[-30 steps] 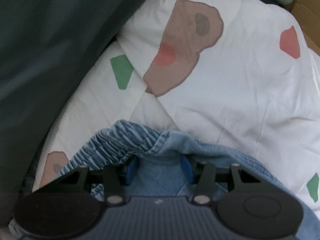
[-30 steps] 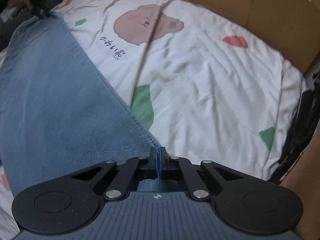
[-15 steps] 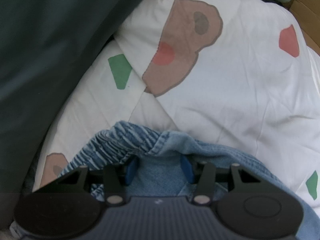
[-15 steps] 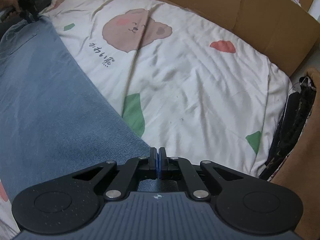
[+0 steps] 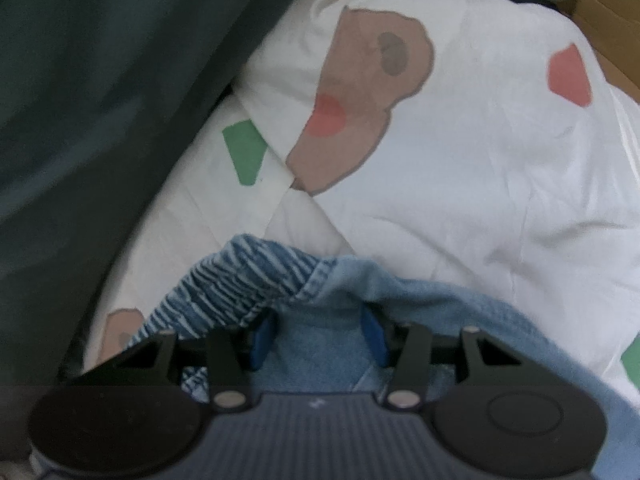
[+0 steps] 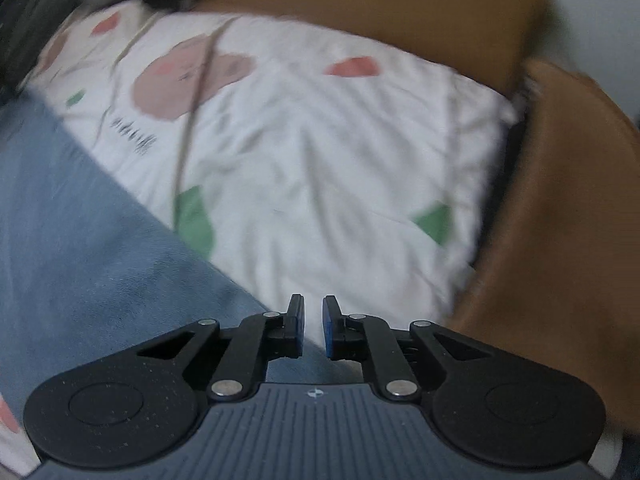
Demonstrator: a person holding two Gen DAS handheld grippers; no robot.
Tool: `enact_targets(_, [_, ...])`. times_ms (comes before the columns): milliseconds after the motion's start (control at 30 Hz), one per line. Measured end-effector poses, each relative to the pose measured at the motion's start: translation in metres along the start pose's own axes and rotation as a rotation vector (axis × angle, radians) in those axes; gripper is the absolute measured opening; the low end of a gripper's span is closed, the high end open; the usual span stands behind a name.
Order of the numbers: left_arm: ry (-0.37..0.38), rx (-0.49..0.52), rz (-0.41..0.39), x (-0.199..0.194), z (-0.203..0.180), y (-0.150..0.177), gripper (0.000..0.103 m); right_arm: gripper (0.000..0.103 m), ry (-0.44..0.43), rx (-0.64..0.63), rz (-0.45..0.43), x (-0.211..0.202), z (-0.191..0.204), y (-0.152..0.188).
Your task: Fold clothes
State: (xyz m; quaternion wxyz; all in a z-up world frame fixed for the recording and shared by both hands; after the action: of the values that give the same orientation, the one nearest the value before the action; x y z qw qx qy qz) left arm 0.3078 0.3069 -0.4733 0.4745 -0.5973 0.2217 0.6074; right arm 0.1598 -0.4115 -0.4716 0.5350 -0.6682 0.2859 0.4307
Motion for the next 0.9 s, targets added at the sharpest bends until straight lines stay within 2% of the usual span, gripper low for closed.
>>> enact_targets(67, [-0.015, 0.016, -0.019, -0.007, -0.006, -0.001, 0.05, 0.012, 0.036, 0.053, 0.006, -0.012, -0.015, 0.013])
enact_targets(200, [-0.055, 0.129, -0.061, -0.018, -0.011, -0.006, 0.046, 0.013, 0.07, 0.163, 0.012, -0.03, -0.038, 0.037])
enact_targets(300, [-0.075, 0.171, -0.092, -0.035, -0.021, 0.004, 0.046, 0.015, 0.104, 0.199, 0.029, -0.034, -0.047, 0.055])
enact_targets(333, [-0.067, 0.179, -0.097, -0.039, -0.023, 0.009, 0.047, 0.018, 0.12, 0.204, 0.04, -0.033, -0.049, 0.061])
enact_targets(367, [-0.055, 0.186, -0.101, -0.043, -0.025, 0.014, 0.048, 0.029, 0.135, 0.208, 0.052, -0.032, -0.051, 0.066])
enact_targets(433, [-0.051, 0.19, -0.103, -0.048, -0.026, 0.02, 0.05, 0.035, 0.164, 0.194, 0.064, -0.03, -0.052, 0.075])
enact_targets(467, [-0.053, 0.189, -0.104, -0.05, -0.026, 0.023, 0.053, 0.035, 0.183, 0.185, 0.077, -0.028, -0.053, 0.079])
enact_targets(633, [-0.009, 0.173, -0.091, -0.063, -0.039, 0.044, 0.054, 0.034, 0.221, 0.245, 0.115, -0.015, -0.061, 0.097])
enact_targets(733, [0.032, 0.179, -0.089, -0.075, -0.053, 0.06, 0.054, 0.031, 0.255, 0.234, 0.101, -0.009, -0.066, 0.1])
enact_targets(800, [0.062, 0.188, -0.082, -0.085, -0.064, 0.071, 0.054, 0.021, 0.273, 0.247, 0.081, -0.007, -0.072, 0.1])
enact_targets(900, [0.092, 0.211, -0.078, -0.099, -0.079, 0.082, 0.054, 0.014, 0.275, 0.296, 0.067, -0.007, -0.082, 0.1])
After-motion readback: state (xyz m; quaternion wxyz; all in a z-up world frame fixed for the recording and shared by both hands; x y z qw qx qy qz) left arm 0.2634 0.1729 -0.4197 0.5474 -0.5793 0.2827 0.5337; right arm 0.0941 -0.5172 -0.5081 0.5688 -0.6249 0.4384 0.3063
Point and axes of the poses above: each gripper's, at about its wrist camera, not at the fingertips, and x roughly the way its jaws point, z to its left, y to its underside, the point moved 10 cm from there along x, roughly the way its jaws point, and after that the axes turned 6 degrees about -x, right-handed, at the moved point
